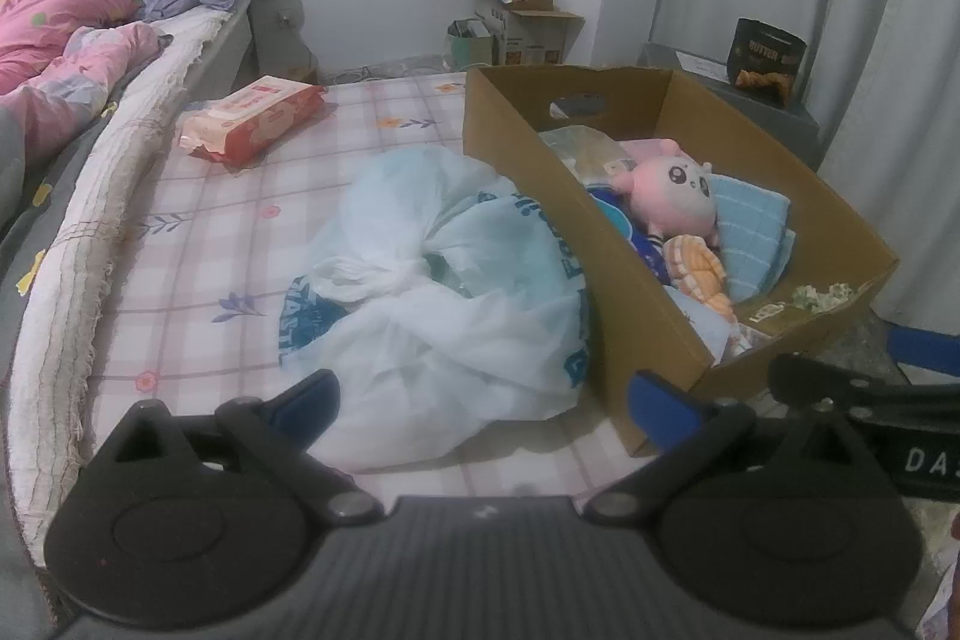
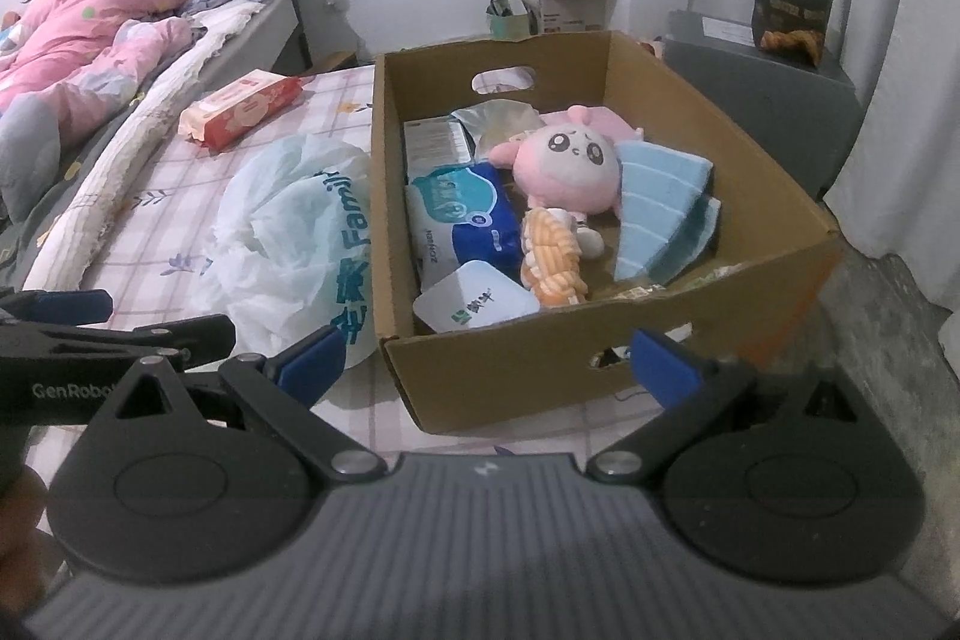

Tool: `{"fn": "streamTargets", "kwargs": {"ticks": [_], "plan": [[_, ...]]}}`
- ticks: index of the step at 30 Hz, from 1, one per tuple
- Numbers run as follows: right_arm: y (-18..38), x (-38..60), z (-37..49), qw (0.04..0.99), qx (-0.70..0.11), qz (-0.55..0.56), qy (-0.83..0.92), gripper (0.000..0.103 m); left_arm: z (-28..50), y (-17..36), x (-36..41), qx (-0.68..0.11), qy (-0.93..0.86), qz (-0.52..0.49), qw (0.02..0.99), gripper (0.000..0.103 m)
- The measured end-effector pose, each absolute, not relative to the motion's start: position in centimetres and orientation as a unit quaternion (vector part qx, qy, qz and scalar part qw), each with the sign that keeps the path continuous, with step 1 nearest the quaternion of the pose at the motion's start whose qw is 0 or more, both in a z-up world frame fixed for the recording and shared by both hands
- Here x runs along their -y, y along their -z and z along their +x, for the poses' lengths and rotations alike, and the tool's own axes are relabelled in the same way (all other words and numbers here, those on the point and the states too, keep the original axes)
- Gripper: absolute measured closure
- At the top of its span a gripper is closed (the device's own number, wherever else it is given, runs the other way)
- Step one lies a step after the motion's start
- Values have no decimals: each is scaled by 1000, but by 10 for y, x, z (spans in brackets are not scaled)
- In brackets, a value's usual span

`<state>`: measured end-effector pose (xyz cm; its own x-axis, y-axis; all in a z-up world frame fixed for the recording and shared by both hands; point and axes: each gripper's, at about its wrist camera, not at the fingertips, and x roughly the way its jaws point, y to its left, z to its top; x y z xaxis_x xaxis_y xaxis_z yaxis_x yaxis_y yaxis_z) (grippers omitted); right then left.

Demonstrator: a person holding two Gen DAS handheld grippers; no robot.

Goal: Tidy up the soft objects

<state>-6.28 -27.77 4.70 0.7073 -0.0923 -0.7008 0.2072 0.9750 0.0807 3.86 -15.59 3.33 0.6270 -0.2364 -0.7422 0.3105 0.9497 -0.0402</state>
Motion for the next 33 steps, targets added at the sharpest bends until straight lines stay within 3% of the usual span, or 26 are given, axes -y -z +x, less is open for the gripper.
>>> {"fn": "streamTargets", "kwargs": {"ticks": [33], "plan": [[-42, 282, -64, 917, -380, 83, 90, 1, 40, -29, 160, -411, 153, 51, 897, 1]]}}
